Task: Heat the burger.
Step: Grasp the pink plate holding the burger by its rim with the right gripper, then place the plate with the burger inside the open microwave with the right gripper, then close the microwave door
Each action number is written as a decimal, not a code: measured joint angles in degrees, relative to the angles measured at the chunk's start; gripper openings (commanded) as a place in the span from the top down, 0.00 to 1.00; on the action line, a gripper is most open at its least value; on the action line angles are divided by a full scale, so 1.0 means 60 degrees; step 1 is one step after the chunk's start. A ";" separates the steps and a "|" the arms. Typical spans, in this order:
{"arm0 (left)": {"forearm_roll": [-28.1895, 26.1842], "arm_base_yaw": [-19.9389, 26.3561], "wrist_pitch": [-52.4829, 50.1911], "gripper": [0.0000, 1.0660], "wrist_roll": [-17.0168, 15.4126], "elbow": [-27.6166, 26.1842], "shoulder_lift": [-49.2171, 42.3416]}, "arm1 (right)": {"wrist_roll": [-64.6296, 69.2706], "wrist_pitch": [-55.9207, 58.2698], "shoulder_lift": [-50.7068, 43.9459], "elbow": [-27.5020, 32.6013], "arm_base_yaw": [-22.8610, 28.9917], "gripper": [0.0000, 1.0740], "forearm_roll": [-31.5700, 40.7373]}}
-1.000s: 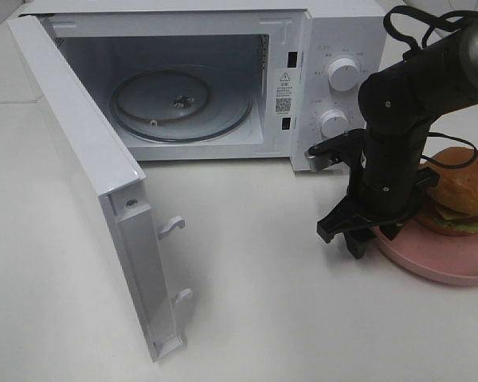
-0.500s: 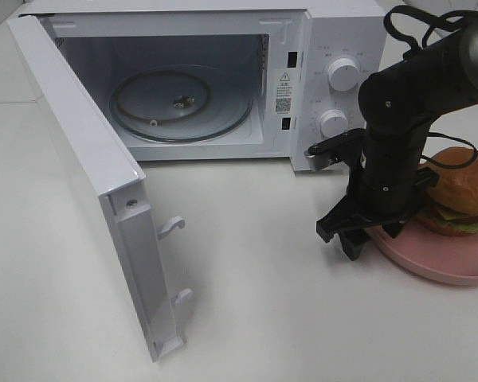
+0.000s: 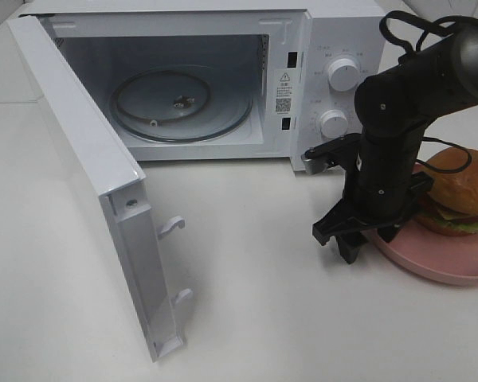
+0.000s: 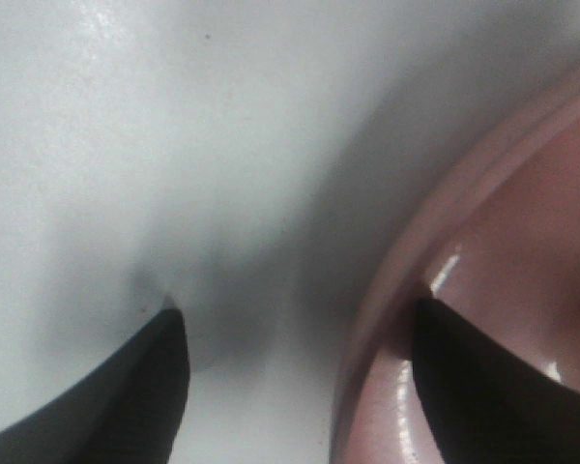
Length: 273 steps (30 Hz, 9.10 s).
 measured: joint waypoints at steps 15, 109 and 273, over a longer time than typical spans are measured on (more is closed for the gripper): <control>0.0000 0.0000 0.0000 1.00 0.0000 0.0000 0.0000 | -0.0029 0.0306 -0.0010 -0.0038 -0.0010 1.00 -0.0372; 0.0000 0.0000 0.0000 1.00 0.0000 0.0000 0.0000 | -0.4956 -0.3409 -0.4144 0.5157 0.4106 1.00 -0.6828; 0.0000 0.0000 0.0000 1.00 0.0000 0.0000 0.0000 | -0.4584 -0.0057 0.2005 -0.7162 0.2005 0.38 0.1194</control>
